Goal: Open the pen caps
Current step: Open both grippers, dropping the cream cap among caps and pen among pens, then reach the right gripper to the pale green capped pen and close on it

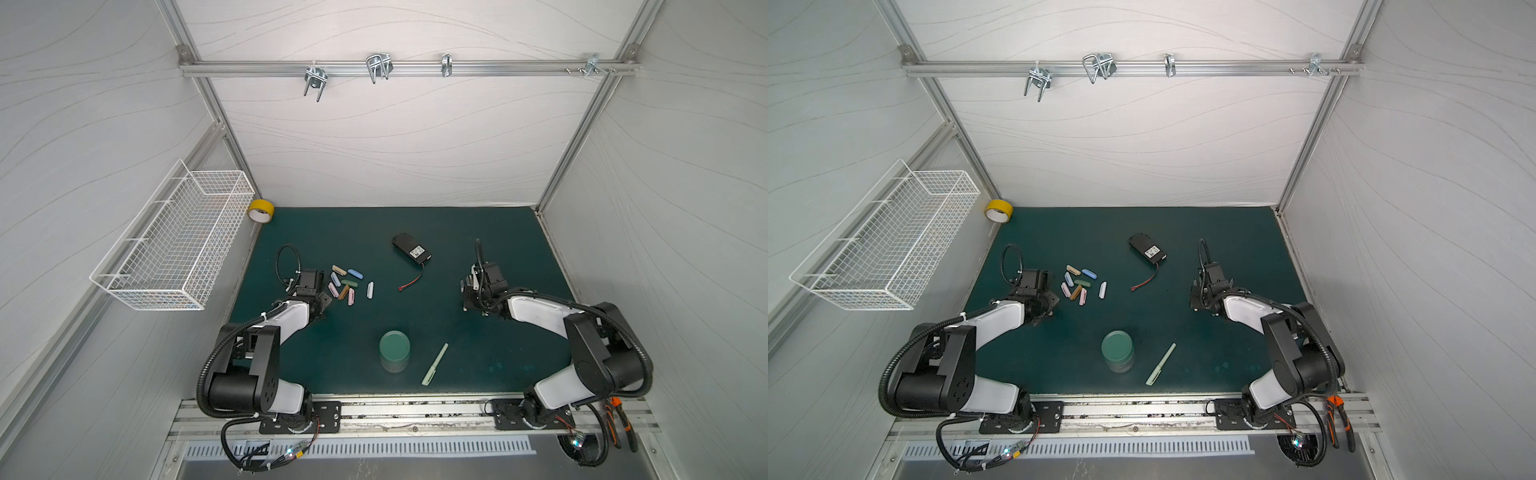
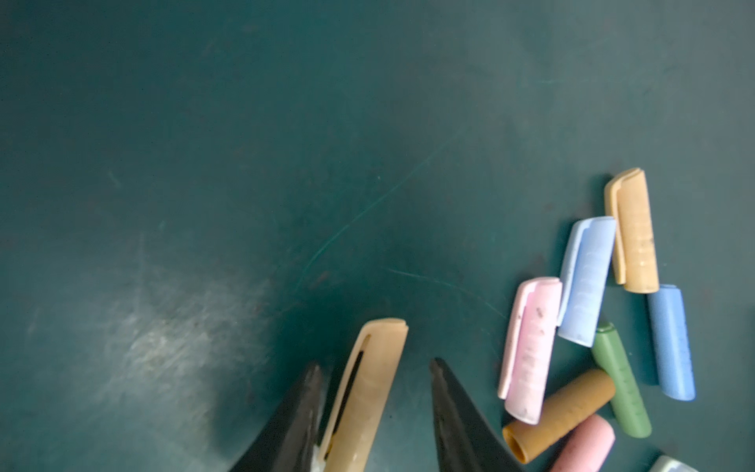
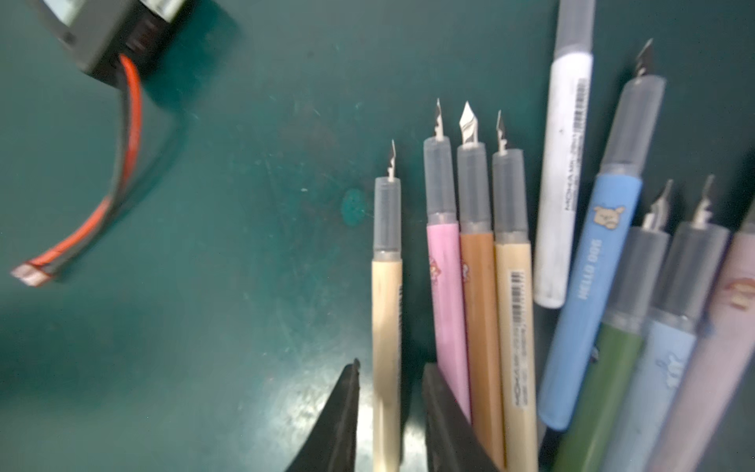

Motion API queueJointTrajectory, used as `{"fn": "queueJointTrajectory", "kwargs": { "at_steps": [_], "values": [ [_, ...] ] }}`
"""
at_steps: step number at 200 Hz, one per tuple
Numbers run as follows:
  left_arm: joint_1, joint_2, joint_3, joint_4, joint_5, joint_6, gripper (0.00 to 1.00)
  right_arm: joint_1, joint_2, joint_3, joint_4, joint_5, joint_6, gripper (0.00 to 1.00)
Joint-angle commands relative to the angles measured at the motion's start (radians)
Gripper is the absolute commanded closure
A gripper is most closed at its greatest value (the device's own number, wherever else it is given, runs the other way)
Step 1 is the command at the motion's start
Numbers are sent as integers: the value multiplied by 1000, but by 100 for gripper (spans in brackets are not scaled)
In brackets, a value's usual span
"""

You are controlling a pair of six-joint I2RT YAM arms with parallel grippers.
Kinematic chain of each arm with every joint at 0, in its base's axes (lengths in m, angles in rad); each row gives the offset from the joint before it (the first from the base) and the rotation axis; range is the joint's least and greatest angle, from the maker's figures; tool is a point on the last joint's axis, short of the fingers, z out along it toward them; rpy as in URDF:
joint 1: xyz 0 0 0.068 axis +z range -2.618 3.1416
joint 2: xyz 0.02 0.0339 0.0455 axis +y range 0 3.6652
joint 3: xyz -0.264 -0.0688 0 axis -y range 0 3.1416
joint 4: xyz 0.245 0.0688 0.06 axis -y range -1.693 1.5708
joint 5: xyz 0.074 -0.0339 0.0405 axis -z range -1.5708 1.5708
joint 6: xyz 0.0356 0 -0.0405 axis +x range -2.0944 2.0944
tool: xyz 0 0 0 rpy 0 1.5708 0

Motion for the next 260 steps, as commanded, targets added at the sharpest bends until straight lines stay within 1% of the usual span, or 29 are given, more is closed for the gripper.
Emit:
{"fn": "queueJointTrajectory", "kwargs": {
  "at_steps": [1, 13, 24, 37, 46, 53, 60, 84, 110, 124, 141, 148, 167, 174, 186, 192, 201, 211, 222, 231, 246, 260],
  "values": [
    [6, -31, 19, -24, -5, 6, 51, 4, -83, -26, 56, -28, -24, 66],
    [4, -50, 15, -21, 3, 11, 48, 14, -128, -44, 72, -28, -45, 64],
    [-2, -72, 9, -19, 8, 19, 46, 27, -171, -61, 87, -35, -70, 59],
    [-20, -106, 2, -13, 13, 40, 43, 46, -224, -79, 103, -44, -110, 56],
    [-39, -136, 1, -13, 11, 55, 42, 61, -260, -88, 112, -55, -141, 50],
    [-59, -161, 1, -15, 8, 70, 41, 72, -290, -94, 116, -56, -155, 45],
    [-86, -190, 1, -16, 0, 86, 40, 80, -314, -97, 121, -58, -160, 43],
    [-203, -287, -2, 1, -12, 137, 41, 89, -391, -108, 141, -125, -189, 42],
    [-289, -392, 9, -7, 49, 152, 42, 89, -501, -57, 65, -163, -212, 41],
    [-322, -449, 40, -73, 68, 162, 42, 89, -566, -34, 51, -168, -231, 34],
    [-330, -526, 60, -152, 115, 186, 41, 89, -626, -33, 92, -211, -306, 31],
    [-330, -552, 65, -178, 141, 197, 40, 89, -642, -36, 116, -234, -348, 29],
    [-330, -609, 63, -224, 241, 221, 34, 89, -657, -45, 142, -338, -531, 20],
    [-330, -622, 57, -232, 281, 223, 34, 84, -650, -44, 127, -396, -594, 20],
    [-330, -639, 42, -238, 341, 224, 33, 82, -630, -44, 103, -506, -744, 20],
    [-331, -652, 28, -235, 360, 217, 33, 81, -619, -41, 81, -564, -830, 20],
    [-331, -670, 6, -226, 382, 207, 33, 84, -604, -27, 37, -620, -941, 19],
    [-330, -692, -23, -208, 403, 196, 33, 88, -583, 7, -42, -673, -1079, 19],
    [-334, -710, -48, -191, 424, 183, 33, 94, -555, 66, -217, -757, -1307, 19],
    [-337, -721, -69, -174, 438, 171, 33, 105, -532, 119, -369, -781, -1461, 19],
    [-339, -724, -81, -179, 445, 168, 34, 115, -481, 212, -554, -763, -1593, 19],
    [-339, -723, -91, -189, 464, 171, 34, 126, -422, 276, -643, -759, -1684, 20]
  ]
}}
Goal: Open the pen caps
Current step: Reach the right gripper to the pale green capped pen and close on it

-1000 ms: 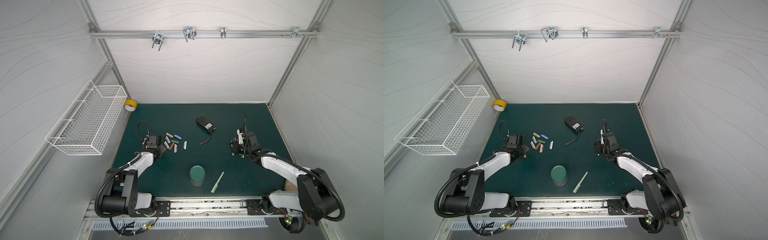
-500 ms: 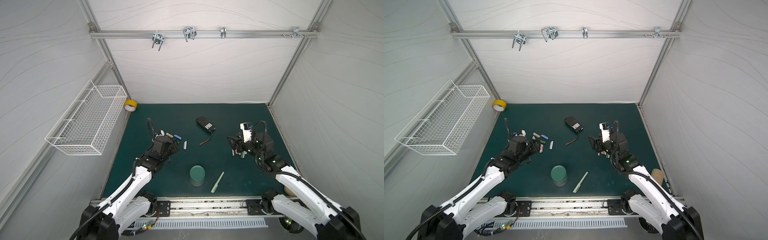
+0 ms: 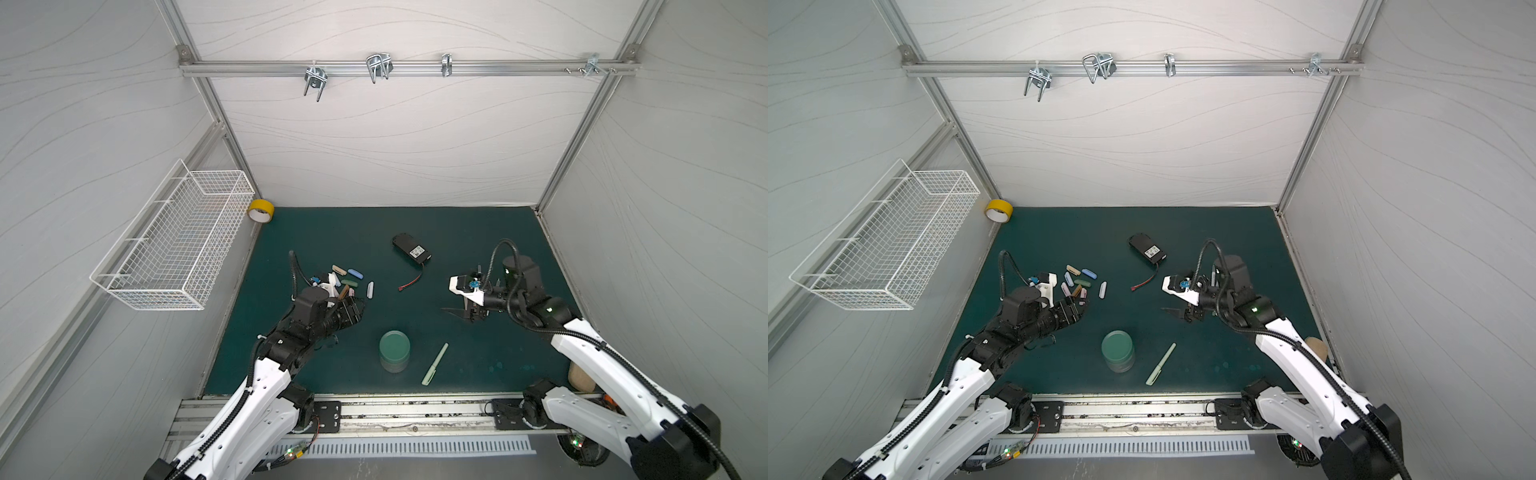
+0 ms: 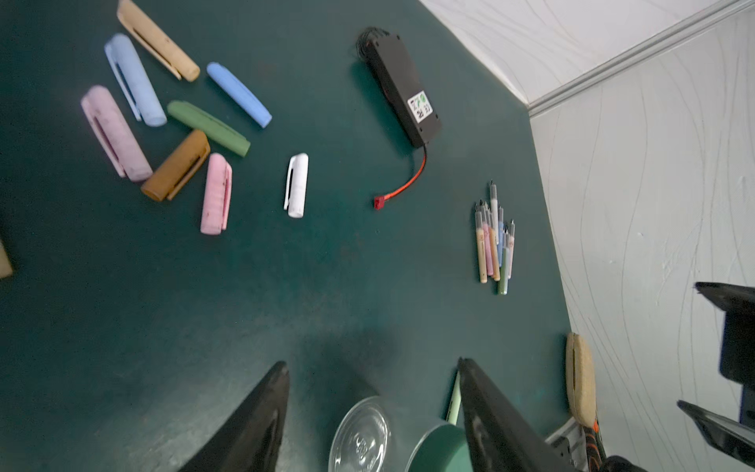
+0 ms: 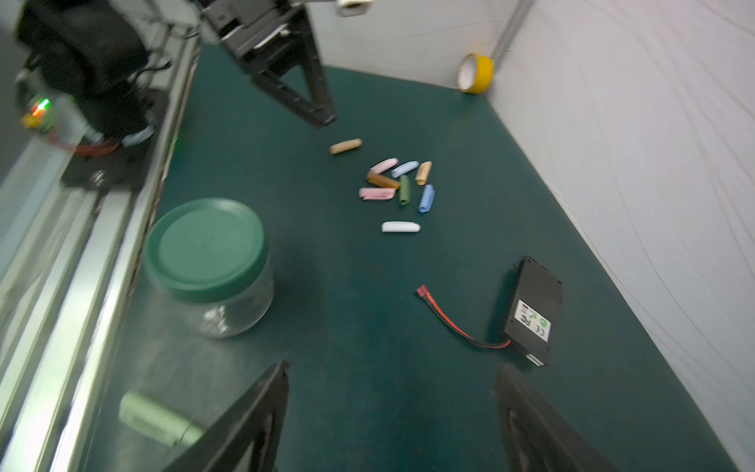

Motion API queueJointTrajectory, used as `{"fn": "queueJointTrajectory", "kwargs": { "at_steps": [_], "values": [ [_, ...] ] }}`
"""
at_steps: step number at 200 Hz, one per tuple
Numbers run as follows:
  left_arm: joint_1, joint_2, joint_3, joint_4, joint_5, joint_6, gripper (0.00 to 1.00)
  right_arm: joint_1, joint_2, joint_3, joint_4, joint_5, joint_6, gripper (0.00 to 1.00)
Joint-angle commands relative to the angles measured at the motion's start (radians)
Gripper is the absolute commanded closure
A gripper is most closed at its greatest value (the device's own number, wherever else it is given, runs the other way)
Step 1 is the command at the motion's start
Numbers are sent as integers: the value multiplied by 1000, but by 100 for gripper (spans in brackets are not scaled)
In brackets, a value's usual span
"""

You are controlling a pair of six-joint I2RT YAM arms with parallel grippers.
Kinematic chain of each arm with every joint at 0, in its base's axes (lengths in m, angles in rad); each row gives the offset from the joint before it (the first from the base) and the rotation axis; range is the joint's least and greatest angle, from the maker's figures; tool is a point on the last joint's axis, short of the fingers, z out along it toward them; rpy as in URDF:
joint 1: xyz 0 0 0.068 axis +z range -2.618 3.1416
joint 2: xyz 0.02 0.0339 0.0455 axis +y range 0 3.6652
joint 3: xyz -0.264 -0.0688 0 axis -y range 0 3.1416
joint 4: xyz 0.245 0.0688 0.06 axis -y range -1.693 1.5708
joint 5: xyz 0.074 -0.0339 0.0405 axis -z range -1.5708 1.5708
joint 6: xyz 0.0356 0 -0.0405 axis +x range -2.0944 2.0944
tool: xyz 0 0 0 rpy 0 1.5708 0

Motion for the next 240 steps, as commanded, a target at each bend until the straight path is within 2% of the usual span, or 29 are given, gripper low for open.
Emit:
{"fn": "queueJointTrajectory", "kwargs": {
  "at_steps": [1, 12, 33, 49, 81, 123, 160, 194, 240],
  "values": [
    [-5, -11, -7, 13, 59, -8, 34, 22, 68, 109, -319, -90, -409, 20],
    [-10, -22, -19, -3, 59, -28, 35, 75, 114, 151, -413, -32, -518, 21],
    [-21, -46, -66, 29, 76, -69, 37, 199, 206, 197, -505, 162, -584, 20],
    [-24, -41, -70, 47, 113, -83, 38, 259, 269, 214, -541, 249, -620, 20],
    [-31, -92, -100, 129, 231, -64, 41, 270, 341, 210, -541, 269, -633, 21],
    [-31, -231, -158, 184, 227, -73, 41, 252, 445, 227, -585, 295, -682, 22],
    [-31, -184, -155, 210, 259, -74, 42, 250, 486, 212, -527, 311, -697, 23],
    [-31, -132, -153, 239, 280, -78, 42, 250, 513, 204, -522, 314, -693, 35],
    [-31, -152, -152, 220, 264, -72, 42, 261, 544, 168, -519, 328, -703, 37]
  ]
}}
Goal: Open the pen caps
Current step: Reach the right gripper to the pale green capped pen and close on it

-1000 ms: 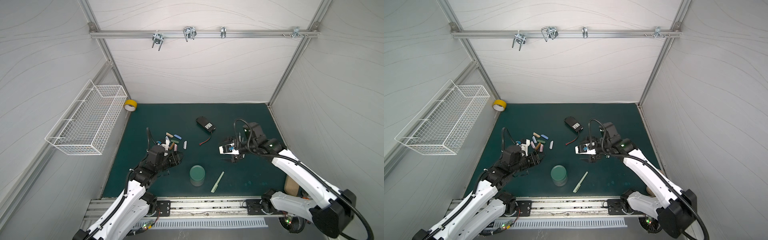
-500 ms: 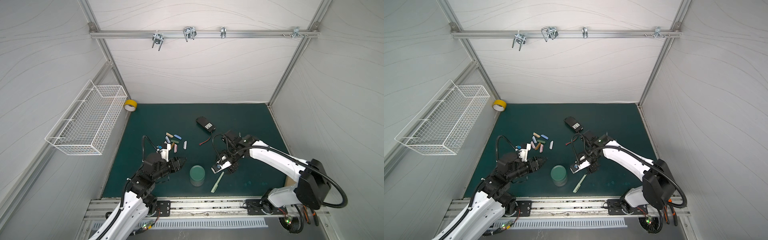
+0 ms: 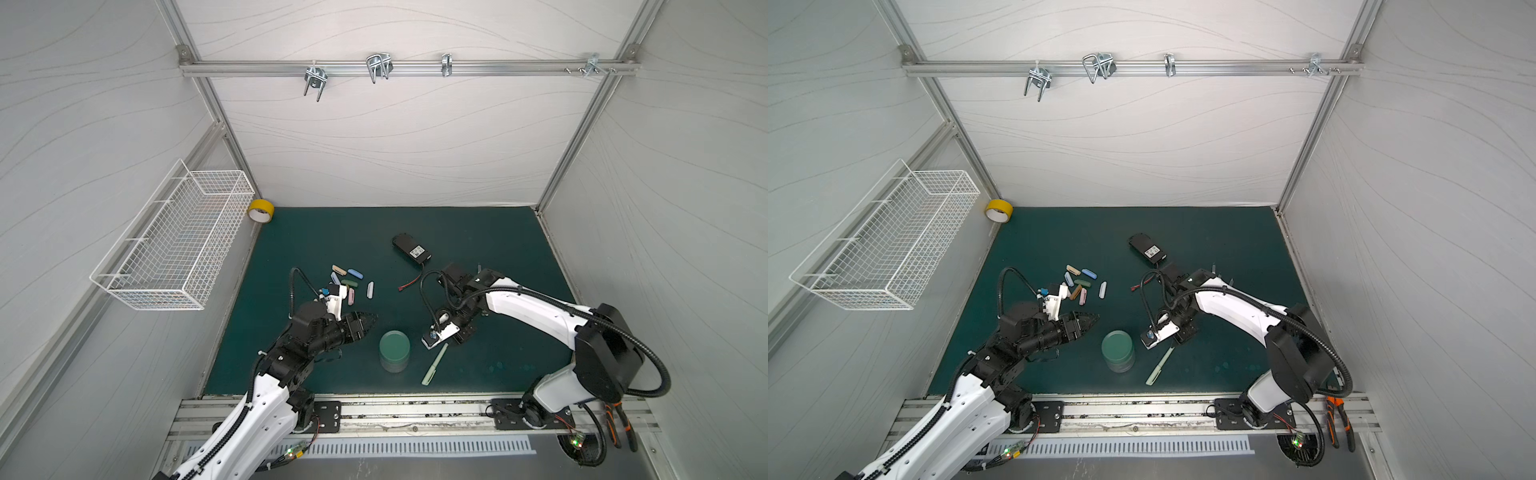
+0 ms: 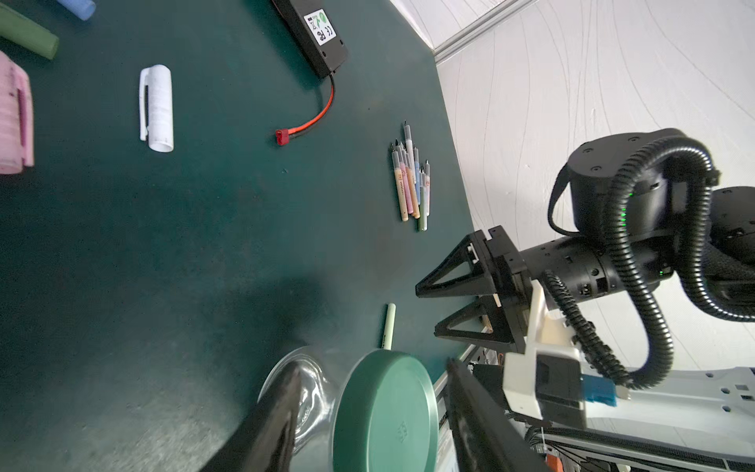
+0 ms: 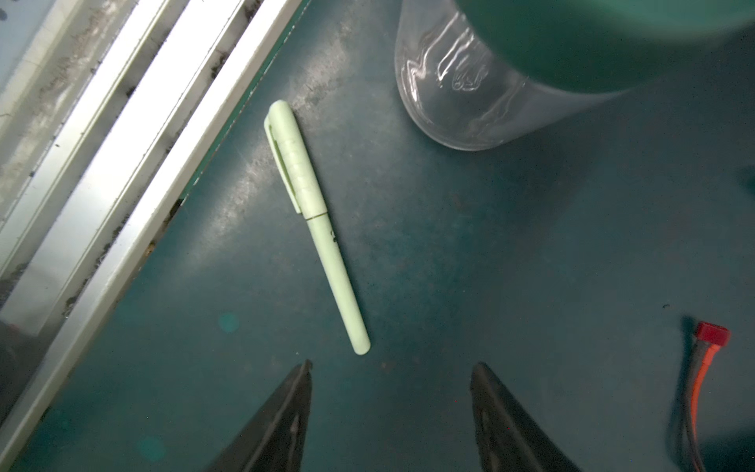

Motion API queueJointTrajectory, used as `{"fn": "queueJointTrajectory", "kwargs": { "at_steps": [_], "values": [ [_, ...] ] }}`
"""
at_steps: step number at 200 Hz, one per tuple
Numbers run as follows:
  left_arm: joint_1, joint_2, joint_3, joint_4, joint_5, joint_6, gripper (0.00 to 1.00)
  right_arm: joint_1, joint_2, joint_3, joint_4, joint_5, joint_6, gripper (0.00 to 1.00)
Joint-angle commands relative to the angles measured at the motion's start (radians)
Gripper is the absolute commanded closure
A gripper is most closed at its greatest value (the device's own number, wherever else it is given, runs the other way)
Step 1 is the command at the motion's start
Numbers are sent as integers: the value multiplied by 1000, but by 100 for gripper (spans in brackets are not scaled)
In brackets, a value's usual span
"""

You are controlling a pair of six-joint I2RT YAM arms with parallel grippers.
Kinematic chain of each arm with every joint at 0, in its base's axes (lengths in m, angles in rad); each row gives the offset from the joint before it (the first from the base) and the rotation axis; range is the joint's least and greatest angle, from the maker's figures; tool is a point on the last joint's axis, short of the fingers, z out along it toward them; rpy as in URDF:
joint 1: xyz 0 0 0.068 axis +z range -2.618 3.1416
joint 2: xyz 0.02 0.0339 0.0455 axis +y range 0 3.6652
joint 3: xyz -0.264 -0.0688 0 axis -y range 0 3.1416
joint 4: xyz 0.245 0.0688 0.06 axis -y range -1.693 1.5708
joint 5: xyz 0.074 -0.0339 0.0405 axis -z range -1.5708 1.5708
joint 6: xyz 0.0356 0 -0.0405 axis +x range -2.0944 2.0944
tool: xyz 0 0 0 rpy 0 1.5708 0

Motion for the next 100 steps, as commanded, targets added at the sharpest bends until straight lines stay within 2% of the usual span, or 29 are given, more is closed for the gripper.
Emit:
{"fn": "queueJointTrajectory", "kwargs": {
  "at_steps": [1, 23, 83, 100],
  "values": [
    [-5, -21, 7, 37, 5, -1, 42, 7, 19, -26, -27, -12, -35, 37],
    [-5, -24, 7, 25, -9, 0, 43, 30, 27, -49, -22, 14, -36, 39],
    [-5, -9, 3, 37, 7, -3, 44, 75, 75, -67, 13, 38, 27, 55],
    [-6, -14, 0, 36, 5, -4, 44, 83, 82, -72, 27, 40, 34, 56]
  ]
}}
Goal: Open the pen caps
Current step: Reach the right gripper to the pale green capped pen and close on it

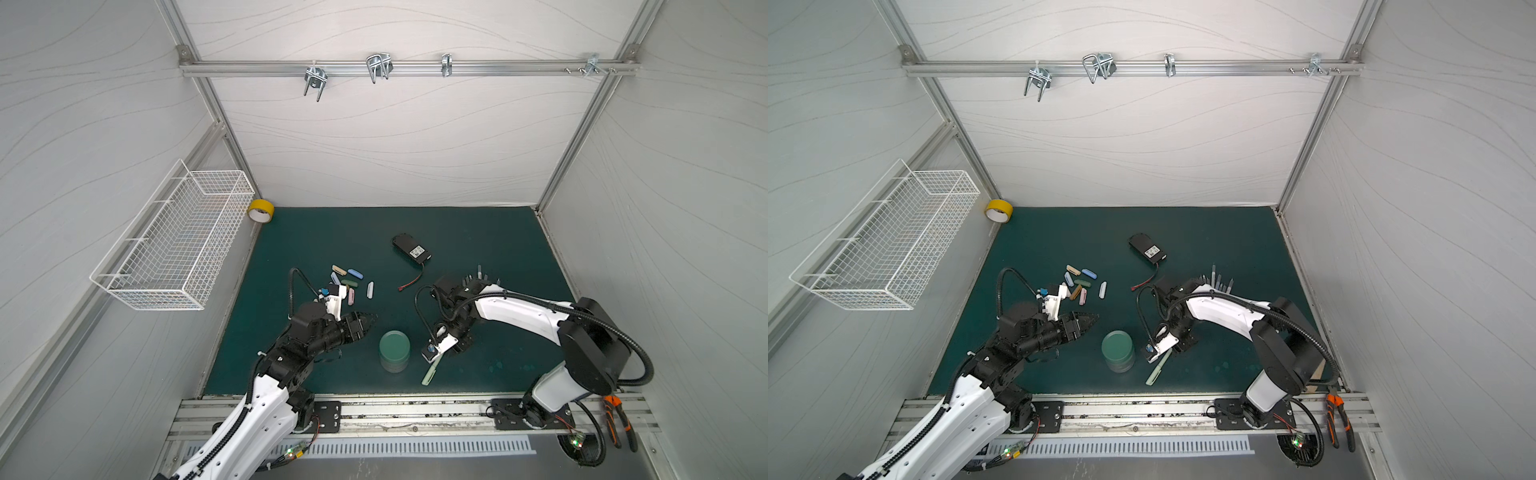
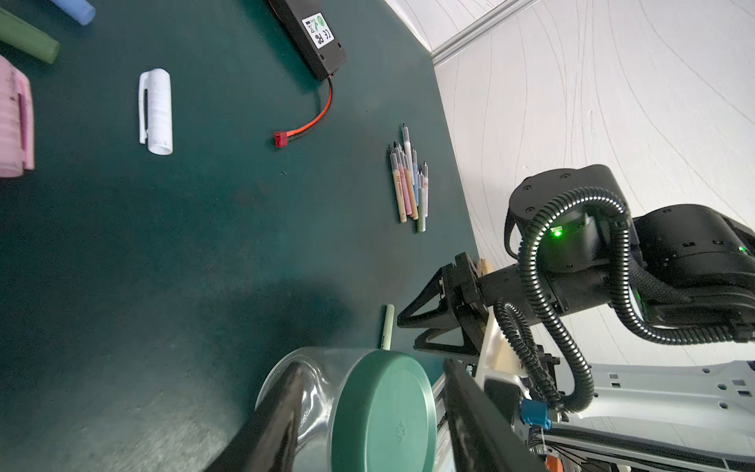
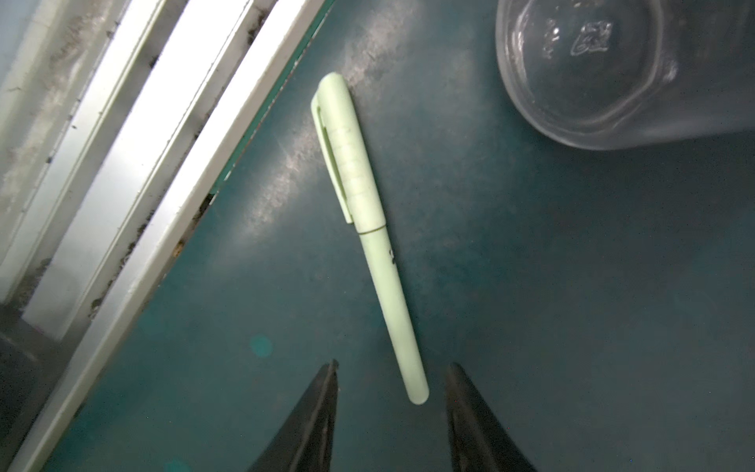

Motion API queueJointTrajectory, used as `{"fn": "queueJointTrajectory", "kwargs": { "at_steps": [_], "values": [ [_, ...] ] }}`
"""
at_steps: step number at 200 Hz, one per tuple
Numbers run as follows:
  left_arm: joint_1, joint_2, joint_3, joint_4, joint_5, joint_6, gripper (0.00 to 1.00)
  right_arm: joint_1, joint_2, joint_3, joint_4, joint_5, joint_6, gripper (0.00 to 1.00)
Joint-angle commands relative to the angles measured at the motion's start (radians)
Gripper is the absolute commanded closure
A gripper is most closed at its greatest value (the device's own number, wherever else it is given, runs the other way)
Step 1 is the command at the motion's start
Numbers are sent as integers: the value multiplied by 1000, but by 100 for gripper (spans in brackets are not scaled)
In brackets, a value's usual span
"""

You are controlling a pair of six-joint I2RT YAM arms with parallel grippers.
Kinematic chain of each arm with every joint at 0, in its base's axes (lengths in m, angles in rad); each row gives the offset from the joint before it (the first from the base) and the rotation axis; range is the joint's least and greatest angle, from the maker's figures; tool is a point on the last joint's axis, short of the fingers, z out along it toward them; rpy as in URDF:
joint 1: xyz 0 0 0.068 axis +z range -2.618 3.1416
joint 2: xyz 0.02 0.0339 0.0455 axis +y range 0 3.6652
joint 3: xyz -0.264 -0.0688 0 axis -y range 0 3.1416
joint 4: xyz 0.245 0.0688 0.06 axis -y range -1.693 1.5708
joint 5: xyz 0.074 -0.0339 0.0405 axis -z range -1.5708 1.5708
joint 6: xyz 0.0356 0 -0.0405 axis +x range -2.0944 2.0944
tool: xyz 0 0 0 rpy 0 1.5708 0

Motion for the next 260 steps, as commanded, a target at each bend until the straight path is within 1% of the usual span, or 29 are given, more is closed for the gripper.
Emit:
{"fn": "queueJointTrajectory", "kwargs": {
  "at_steps": [1, 35, 89, 133, 181, 199, 240, 260],
  "values": [
    [-5, -9, 1, 37, 6, -4, 44, 16, 17, -14, 7, -11, 9, 56],
    [-7, -1, 2, 38, 1, -2, 44, 30, 17, -48, 46, 12, 14, 57],
    [-7, 7, 1, 43, 2, -3, 45, 37, 12, -104, 120, 31, 23, 67],
    [-7, 7, 0, 40, 1, -1, 45, 50, 21, -129, 176, 61, 30, 70],
    [-7, 7, 1, 40, 0, -2, 45, 56, 17, -145, 192, 79, 37, 81],
    [-7, 6, -1, 42, 0, -4, 45, 51, 10, -144, 192, 85, 51, 88],
    [-7, 8, -1, 43, -2, -2, 45, 39, -4, -114, 143, 76, 61, 96],
    [-7, 9, 1, 43, -3, -3, 45, 35, -49, -108, 114, 57, 55, 99]
  ]
}}
